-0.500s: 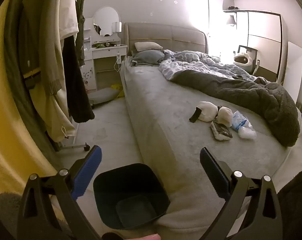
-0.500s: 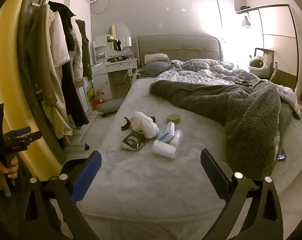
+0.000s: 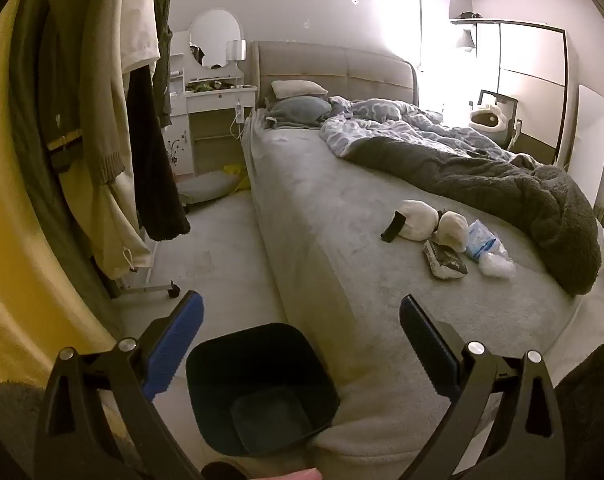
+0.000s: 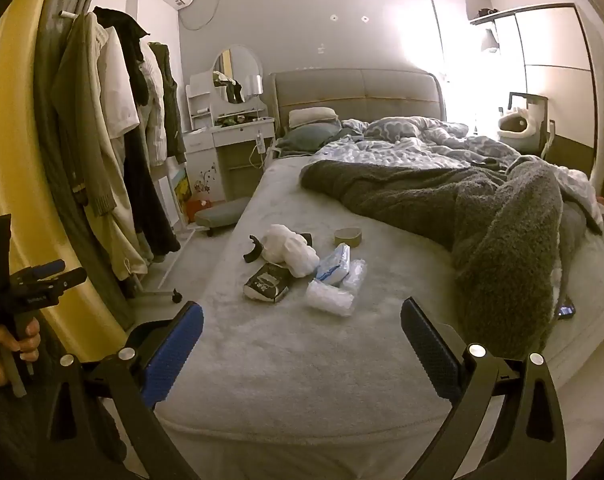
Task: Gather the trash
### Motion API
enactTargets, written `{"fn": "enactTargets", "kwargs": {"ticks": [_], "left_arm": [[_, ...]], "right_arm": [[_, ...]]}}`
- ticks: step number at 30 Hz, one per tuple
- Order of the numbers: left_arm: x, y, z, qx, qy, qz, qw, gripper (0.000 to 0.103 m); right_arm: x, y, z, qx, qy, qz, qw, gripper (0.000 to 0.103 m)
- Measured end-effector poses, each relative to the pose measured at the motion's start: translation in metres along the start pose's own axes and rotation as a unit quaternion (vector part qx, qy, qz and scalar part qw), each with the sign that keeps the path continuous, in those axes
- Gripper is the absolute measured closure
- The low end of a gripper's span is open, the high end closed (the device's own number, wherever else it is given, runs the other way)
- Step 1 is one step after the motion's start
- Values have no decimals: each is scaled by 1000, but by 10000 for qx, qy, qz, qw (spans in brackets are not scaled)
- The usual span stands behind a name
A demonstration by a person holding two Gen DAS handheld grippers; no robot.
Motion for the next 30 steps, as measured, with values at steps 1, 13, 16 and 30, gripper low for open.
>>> {"fn": "enactTargets", "kwargs": {"ticks": [1,13,16,30], "left_arm": [[0,1,0,0,-1,3,10000,3],[6,-2,9,-29,-31,-4,10000,3],[5,-3,11,-38,-38,5,10000,3],[6,-4,9,-82,-69,16,9999,3]], "right_arm": [[1,0,1,-1,-5,2,10000,3],[6,-5,6,-164,-145,18,9998,3],[7,-4,6,-141,-161,8,9998,3],[7,-3,5,-114,-161,1,9998,3]]}}
Point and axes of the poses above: each gripper's, at about its wrist camera, not at the fingertips, and x roughly the way its jaws point, y to its right, z to its underside, the point moved 10 cm from there along x, roughly the way its jaws point, and after that the axes turned 4 degrees about x, right-handed, at the moved point
